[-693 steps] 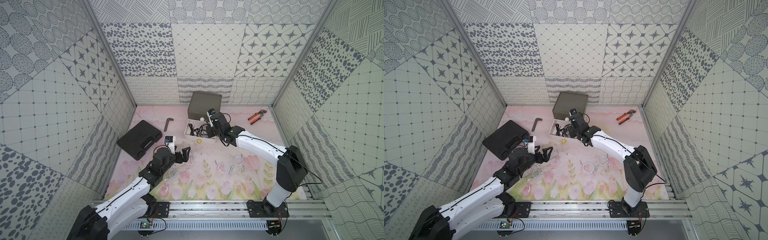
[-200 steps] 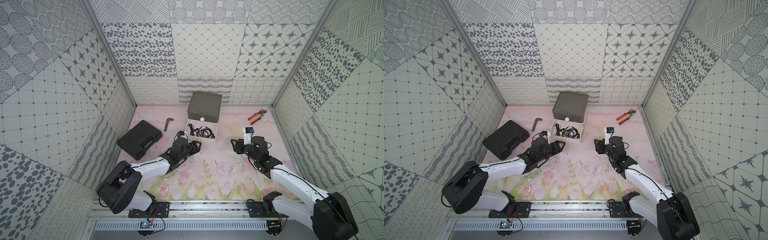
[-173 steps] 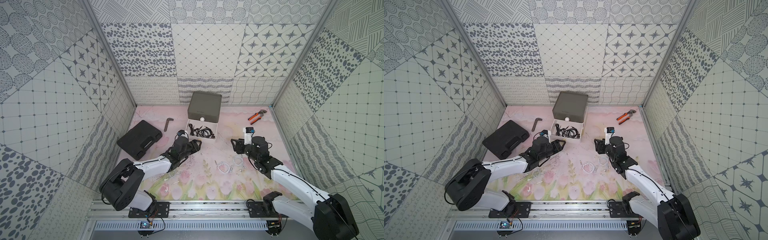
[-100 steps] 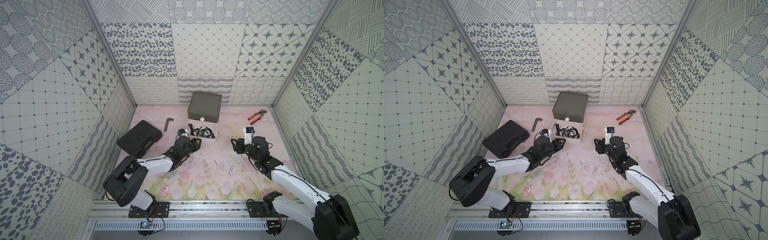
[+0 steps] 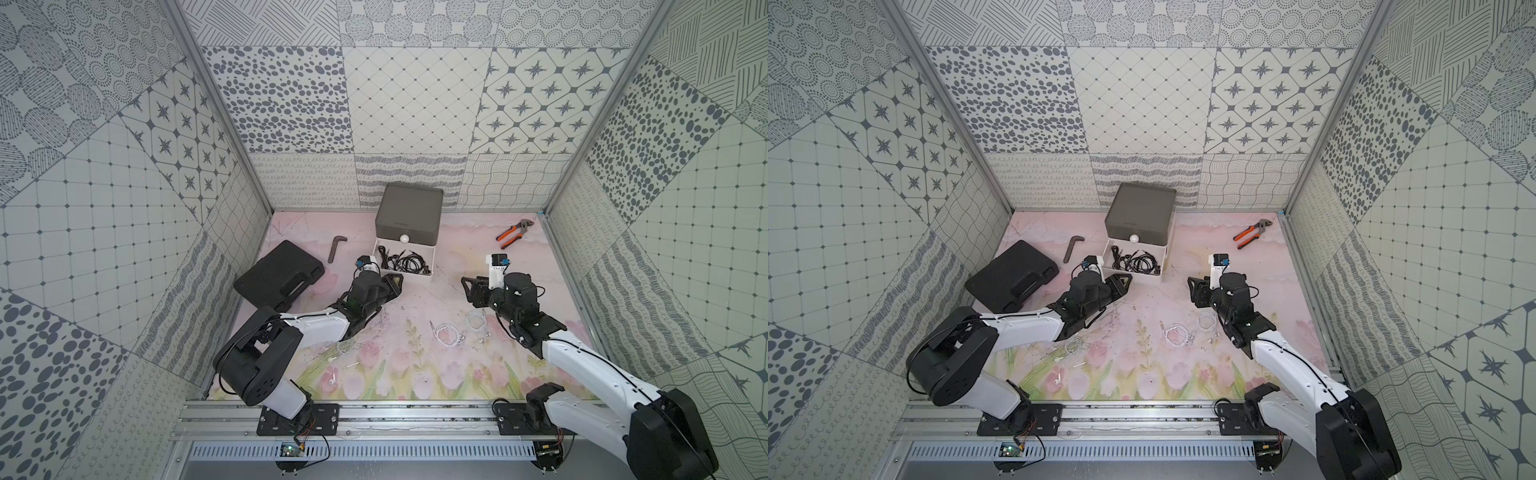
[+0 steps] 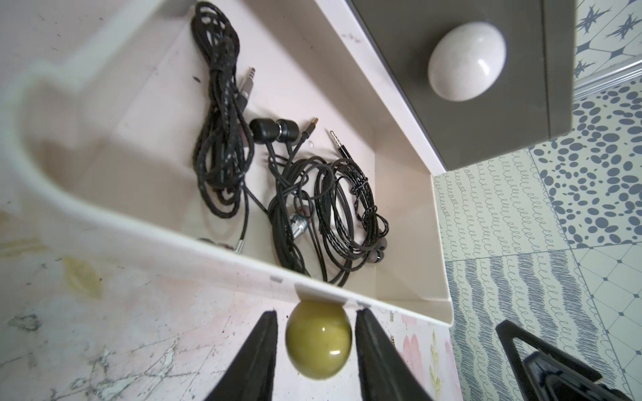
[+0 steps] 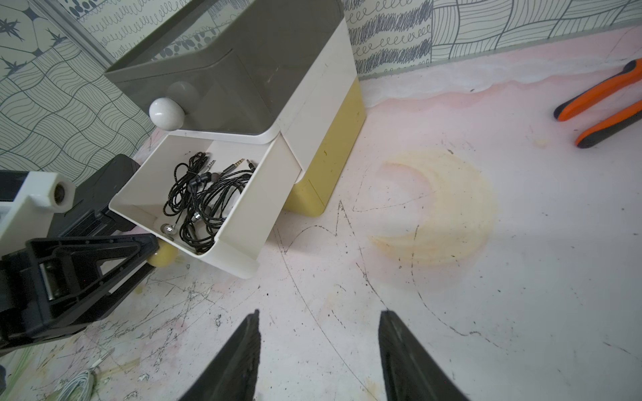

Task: Place the wired earphones into the drawer by color
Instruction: Close the drawer in the storage box.

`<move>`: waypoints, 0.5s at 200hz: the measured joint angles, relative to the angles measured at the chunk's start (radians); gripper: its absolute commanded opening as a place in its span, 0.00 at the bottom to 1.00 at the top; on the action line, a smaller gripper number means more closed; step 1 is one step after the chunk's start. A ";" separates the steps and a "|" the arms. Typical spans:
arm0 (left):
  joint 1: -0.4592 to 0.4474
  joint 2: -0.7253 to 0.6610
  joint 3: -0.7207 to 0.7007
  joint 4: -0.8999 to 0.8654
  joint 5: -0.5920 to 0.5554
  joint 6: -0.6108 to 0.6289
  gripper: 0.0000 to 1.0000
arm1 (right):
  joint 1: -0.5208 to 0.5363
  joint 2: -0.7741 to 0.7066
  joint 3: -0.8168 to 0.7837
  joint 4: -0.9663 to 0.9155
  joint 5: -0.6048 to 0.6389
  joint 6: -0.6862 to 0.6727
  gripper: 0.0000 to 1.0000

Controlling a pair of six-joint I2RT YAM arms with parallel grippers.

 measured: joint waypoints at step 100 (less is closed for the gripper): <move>0.010 0.087 0.092 0.031 -0.039 0.026 0.42 | 0.000 0.000 0.000 0.003 -0.004 0.000 0.58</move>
